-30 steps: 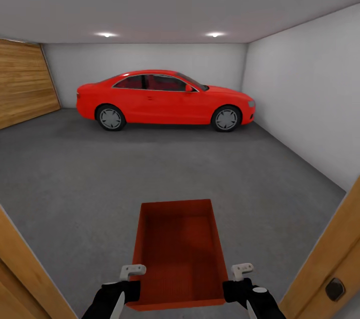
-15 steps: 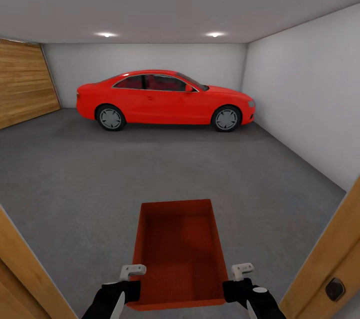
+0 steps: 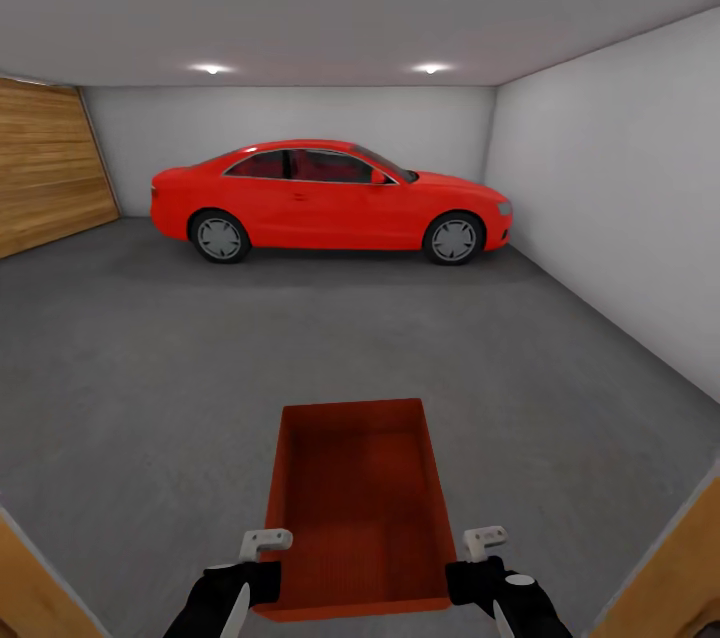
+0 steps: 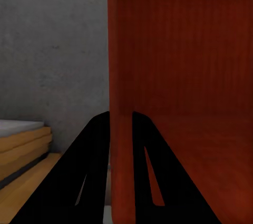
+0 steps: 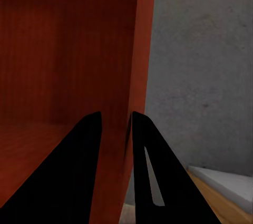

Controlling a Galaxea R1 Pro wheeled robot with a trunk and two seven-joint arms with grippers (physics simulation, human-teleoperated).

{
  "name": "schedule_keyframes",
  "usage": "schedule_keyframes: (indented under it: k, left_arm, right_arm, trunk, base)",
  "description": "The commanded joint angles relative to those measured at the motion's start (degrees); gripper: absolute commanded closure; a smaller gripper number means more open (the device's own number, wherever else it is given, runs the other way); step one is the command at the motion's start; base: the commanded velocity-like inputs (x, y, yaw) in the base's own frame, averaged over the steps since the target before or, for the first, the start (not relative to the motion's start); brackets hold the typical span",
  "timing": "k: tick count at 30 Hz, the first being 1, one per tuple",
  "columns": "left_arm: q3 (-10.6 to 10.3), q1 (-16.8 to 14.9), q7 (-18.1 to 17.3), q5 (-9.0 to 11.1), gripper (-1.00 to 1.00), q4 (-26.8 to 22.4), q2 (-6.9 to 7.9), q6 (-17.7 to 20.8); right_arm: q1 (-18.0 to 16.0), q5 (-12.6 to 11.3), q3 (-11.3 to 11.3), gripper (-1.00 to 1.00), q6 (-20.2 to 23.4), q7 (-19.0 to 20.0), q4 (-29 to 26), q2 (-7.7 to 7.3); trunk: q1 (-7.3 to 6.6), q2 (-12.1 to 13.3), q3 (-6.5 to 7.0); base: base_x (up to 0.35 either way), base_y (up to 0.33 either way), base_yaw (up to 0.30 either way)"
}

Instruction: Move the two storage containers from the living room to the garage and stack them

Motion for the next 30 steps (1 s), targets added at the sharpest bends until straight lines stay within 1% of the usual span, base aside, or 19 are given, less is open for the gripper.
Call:
schedule_keyframes:
  k: [1,14,20,30]
  left_arm:
    - [0.5,-0.1,0.2,-1.4,1.00,-0.2,-0.10,-0.9]
    - [0.5,-0.1,0.2,-1.4,1.00,-0.3,-0.04,-1.0]
    - [0.5,-0.1,0.2,-1.4,1.00,-0.3,-0.06,-1.0]
    - [0.5,-0.1,0.2,-1.4,1.00,-0.2,-0.07,-2.0]
  right_arm:
    - [0.0,-0.8,2.5,1.00,0.4,1.2,0.0,1.74]
    - [0.0,-0.8,2.5,1.00,0.4,1.2,-0.1,1.74]
    - [0.0,-0.8,2.5,1.00,0.4,1.2,0.0,1.75]
    - [0.0,-0.8,2.5,1.00,0.4,1.2,0.0,1.75]
  trunk:
    - [0.04,-0.1,-0.13]
    - [0.04,-0.1,-0.13]
    - [0.04,-0.1,-0.13]
    - [0.04,-0.1,-0.13]
  base:
    - [0.081,0.000,0.000]
    - [0.009,0.001,0.000]
    - [0.000,0.109,0.000]
    - [0.000,0.012,0.000]
